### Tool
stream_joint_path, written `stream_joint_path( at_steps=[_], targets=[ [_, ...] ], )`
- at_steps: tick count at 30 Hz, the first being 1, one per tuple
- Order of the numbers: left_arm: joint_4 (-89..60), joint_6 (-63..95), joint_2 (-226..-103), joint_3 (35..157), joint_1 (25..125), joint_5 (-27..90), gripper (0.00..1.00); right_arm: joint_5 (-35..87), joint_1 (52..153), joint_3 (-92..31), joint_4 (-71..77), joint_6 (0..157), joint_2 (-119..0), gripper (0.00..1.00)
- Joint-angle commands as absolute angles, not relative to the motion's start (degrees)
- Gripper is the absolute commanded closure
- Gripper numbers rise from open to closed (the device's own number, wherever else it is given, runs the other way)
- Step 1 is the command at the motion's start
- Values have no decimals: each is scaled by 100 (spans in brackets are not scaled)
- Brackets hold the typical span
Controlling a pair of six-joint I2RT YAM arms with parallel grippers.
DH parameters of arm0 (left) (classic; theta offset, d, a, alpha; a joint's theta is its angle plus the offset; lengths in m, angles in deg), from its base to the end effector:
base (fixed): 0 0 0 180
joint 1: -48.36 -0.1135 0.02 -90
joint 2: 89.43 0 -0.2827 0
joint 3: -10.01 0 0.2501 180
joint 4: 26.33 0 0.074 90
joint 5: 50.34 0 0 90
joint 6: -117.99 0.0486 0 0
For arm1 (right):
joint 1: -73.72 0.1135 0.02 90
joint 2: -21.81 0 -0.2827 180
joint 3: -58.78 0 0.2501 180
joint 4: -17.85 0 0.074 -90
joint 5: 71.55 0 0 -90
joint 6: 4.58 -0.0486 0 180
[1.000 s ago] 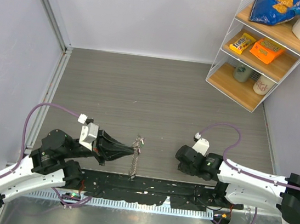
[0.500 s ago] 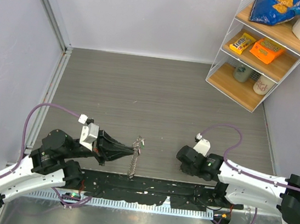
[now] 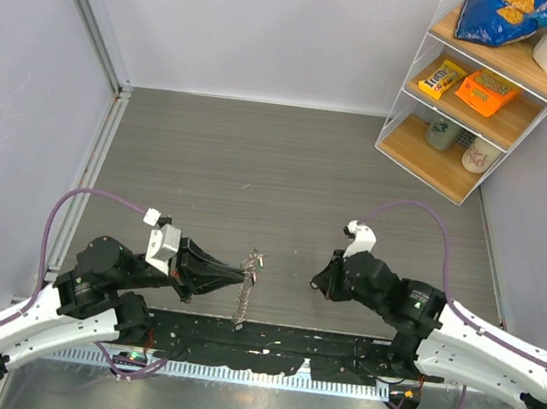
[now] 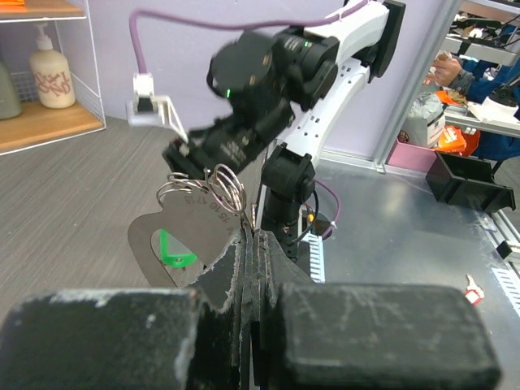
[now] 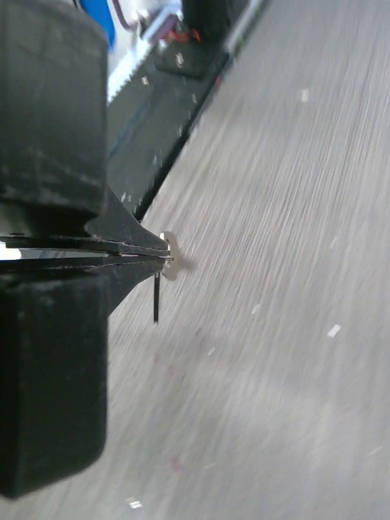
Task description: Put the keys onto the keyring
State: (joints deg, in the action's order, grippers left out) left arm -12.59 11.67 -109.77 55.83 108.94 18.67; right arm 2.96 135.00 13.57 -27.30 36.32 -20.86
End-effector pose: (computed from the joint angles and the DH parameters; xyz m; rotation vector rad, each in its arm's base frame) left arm 0.0328 -0.0935 0.3436 0.8720 1.2474 -1.3496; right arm 0.0839 0.1261 0.2344 -0.1110 2.3764 0.6713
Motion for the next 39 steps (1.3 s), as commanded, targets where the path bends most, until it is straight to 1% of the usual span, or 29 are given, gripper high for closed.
stream_joint_path(
  at_steps=[1, 4, 10, 14, 16, 23, 28, 32, 39],
  targets=[
    [-1543, 1015, -10894, 5720, 10892, 1839, 100, 1148, 13507, 344, -2135, 5658, -2002, 95],
    [-1534, 945, -10894, 5772, 10892, 1804, 100, 1756, 13542, 61, -1951, 6474, -1994, 95],
    [-1526, 865, -10964, 5913, 10883, 1804, 100, 3337, 13577, -528, -1318, 7591, -1870, 95],
    [-1473, 821, -11044, 6001, 10892, 1804, 100, 4338, 13630, -1239, -1650, 8190, -2028, 95],
    [-1473, 813, -11070, 6001, 10892, 1813, 100, 4621, 13691, -1809, -1957, 8445, -2326, 95],
    [-1570, 734, -11184, 6054, 10892, 1716, 100, 4490, 14254, -2786, -2722, 9350, -2995, 95],
    [-1640, 698, -11184, 6080, 10892, 1532, 100, 4095, 14676, -3401, -3294, 9869, -3530, 95],
    [-1692, 698, -11114, 6072, 10892, 1347, 100, 4024, 14755, -3596, -3523, 9957, -3733, 95],
    [-1807, 812, -11000, 6010, 10883, 996, 100, 4173, 14834, -3561, -3480, 10010, -3821, 95]
  ],
)
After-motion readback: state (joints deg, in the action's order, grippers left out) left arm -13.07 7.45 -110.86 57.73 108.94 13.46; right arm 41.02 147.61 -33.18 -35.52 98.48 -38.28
